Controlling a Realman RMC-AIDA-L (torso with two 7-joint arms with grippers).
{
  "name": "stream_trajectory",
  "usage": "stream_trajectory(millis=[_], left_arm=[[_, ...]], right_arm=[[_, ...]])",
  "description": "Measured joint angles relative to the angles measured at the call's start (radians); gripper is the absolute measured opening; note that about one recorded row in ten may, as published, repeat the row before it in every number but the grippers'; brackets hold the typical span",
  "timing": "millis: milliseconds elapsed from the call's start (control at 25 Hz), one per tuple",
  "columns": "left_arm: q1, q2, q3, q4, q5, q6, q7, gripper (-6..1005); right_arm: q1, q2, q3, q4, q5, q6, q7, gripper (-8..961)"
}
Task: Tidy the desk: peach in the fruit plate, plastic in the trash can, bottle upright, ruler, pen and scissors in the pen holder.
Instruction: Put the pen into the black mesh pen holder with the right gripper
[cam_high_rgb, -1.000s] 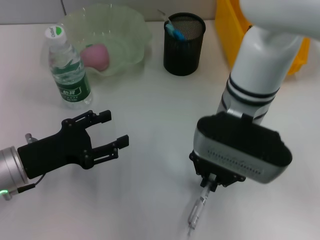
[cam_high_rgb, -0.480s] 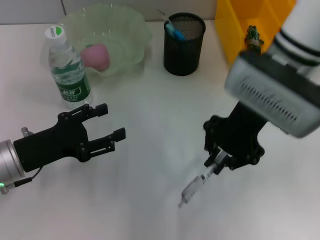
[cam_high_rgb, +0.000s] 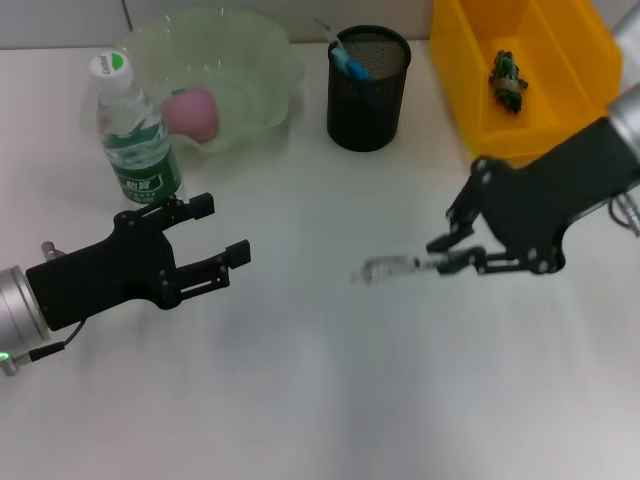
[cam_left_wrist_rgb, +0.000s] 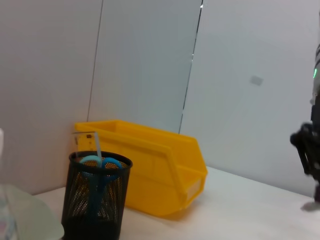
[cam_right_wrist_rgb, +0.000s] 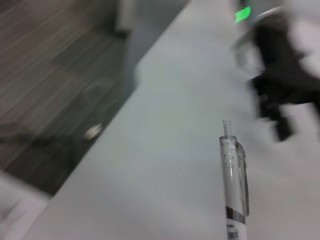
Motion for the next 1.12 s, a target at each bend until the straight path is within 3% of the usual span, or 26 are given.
stream_trajectory(millis=[200, 400, 520, 920, 1120], left_arm=[[-0.003, -0.005, -0.003, 0.0, 0.0, 0.007, 0.007, 802], [-0.008, -0.009, -0.016, -0.031, -0.008, 0.003, 0.025, 802], [-0.018, -0.01, -0.017, -0.078, -0.038, 0.007, 0.081, 802], [-0.039, -0.014, -0.016, -0.207, -0.199, 0.016, 0.212, 802], [-0.045, -0.017, -0.016, -0.26, -0.265, 0.017, 0.252, 802]], right_arm=[[-0.042, -0.023, 0.099, 0.054, 0.103, 0.025, -0.001, 127], [-0.086, -0.048, 0.183, 0.213, 0.286, 0.113, -0.003, 127], [-0.095, -0.048, 0.184, 0.274, 0.329, 0.166, -0.004, 127], [-0.123, 0.02, 0.182, 0.527, 0.54, 0.386, -0.082, 126], [-0.119, 0.025, 0.178, 0.729, 0.684, 0.462, -0.24, 126]])
